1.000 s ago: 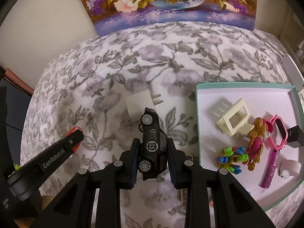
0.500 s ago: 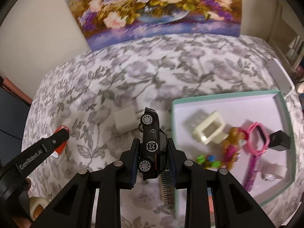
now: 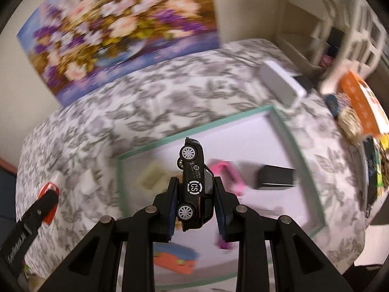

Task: Organize rigid objects
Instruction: 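Carry the spray bottle and toy car over the tray with both tools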

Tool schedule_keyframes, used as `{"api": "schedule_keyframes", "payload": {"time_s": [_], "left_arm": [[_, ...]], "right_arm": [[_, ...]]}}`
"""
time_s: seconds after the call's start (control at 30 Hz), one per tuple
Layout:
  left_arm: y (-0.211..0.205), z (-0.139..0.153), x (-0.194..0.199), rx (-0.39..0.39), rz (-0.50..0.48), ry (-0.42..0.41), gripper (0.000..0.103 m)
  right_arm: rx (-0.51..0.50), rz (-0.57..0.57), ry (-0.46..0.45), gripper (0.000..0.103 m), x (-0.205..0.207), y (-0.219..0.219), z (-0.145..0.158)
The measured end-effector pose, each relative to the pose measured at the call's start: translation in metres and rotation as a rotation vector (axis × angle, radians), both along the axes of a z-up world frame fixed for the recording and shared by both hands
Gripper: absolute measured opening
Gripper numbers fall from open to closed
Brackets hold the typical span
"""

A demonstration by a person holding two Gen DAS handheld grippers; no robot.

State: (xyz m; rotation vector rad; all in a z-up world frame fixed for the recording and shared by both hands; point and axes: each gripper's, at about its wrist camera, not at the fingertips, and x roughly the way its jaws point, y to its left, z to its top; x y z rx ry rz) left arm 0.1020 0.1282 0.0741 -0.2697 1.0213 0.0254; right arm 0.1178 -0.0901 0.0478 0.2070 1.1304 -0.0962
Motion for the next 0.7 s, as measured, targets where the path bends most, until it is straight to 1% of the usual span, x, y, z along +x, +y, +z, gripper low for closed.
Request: {"api": "schedule_keyframes", "payload": {"time_s": [0.13,0.3,0.5,0.7], "left_arm": [[-0.04,-0.002,-0.005,0.026,-0.084,0.007,0.023],[-0.081,-0.014,-0.011,0.053,-0.171,0.043,0.023],[-0.114,-0.034,-0.015,0.073,-0.242,0.103,0.023],[-0.131,-0.054,-0.015,0.096,-0.274,0.159,0.023]], "right_arm": [[-0.01,-0.068,0.011,0.029,-0.008,-0.036,-0.002],[-0.022,-0.093,0.05,0.029,-0.017,-0.06,-0.015],[-0.022,-0.08,0.088,0.029,-0.02,-0.067,-0.029],[-0.026,-0.07,0.13,0.029,-0.017,-0.066,-0.045]]}}
